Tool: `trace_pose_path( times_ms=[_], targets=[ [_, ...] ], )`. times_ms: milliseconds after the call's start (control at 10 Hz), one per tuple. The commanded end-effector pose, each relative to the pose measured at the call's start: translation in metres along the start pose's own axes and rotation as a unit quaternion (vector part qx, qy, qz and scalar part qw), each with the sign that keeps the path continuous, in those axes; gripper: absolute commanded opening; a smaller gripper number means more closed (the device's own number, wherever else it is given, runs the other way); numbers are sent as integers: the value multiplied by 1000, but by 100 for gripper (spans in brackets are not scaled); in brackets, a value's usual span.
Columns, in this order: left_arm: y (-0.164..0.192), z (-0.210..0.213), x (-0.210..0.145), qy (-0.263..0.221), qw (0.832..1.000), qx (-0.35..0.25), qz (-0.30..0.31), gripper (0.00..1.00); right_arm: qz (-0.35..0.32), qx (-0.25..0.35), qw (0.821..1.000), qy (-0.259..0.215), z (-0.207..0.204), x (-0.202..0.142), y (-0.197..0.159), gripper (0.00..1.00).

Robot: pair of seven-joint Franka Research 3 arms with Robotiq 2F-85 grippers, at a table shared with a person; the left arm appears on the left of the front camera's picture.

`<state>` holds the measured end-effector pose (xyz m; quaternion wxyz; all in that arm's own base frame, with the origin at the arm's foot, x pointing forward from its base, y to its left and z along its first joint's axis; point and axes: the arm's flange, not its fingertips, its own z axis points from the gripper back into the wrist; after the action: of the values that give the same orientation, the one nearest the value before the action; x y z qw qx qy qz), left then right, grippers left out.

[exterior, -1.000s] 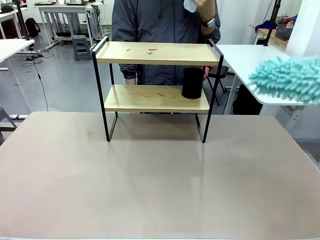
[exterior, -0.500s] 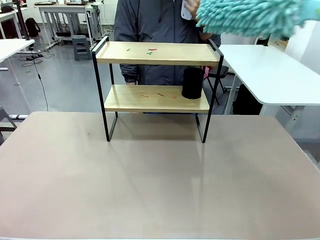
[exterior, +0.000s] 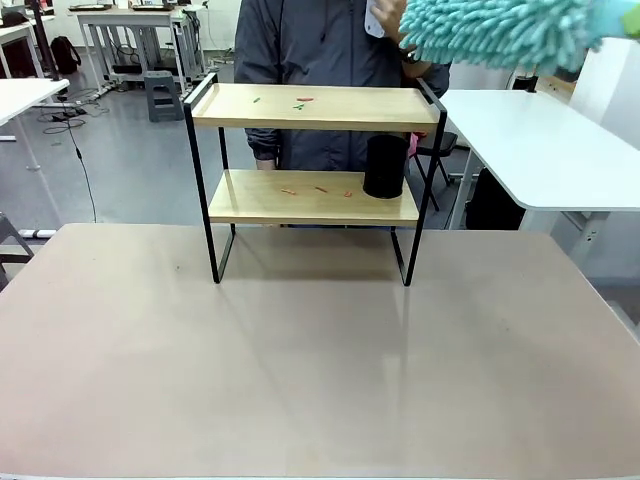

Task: Clean the shelf.
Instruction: Clean the specific tier of the Shelf with the Duster once objects are removed.

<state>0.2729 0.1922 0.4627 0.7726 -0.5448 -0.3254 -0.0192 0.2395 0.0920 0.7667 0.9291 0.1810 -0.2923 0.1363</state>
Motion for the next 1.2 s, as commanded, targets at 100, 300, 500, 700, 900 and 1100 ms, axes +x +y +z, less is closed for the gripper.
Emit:
trace_pose_path(
  times_ms=[100,300,500,700,900,1100],
  targets=[
    [-1,-1,1,-6,1000,-8,-10,100,-23,-58,998,-18,-86,88,3,12],
    [-1,-1,1,-6,1000,-8,-10,100,-15,-42,999,-3,-134,112,12,12],
    [-1,-1,1,-6,1000,-8,-10,100,-15,-34,999,17,-167,127,21,12],
    [-1,-1,1,-6,1000,-8,-10,100,-22,-28,999,36,-200,141,27,12],
    [-1,-1,1,-6,1000,-8,-10,100,-15,15,998,55,-225,152,35,12],
    [-1,-1,1,-6,1000,-8,-10,100,10,82,992,94,-238,153,54,12]
  ],
)
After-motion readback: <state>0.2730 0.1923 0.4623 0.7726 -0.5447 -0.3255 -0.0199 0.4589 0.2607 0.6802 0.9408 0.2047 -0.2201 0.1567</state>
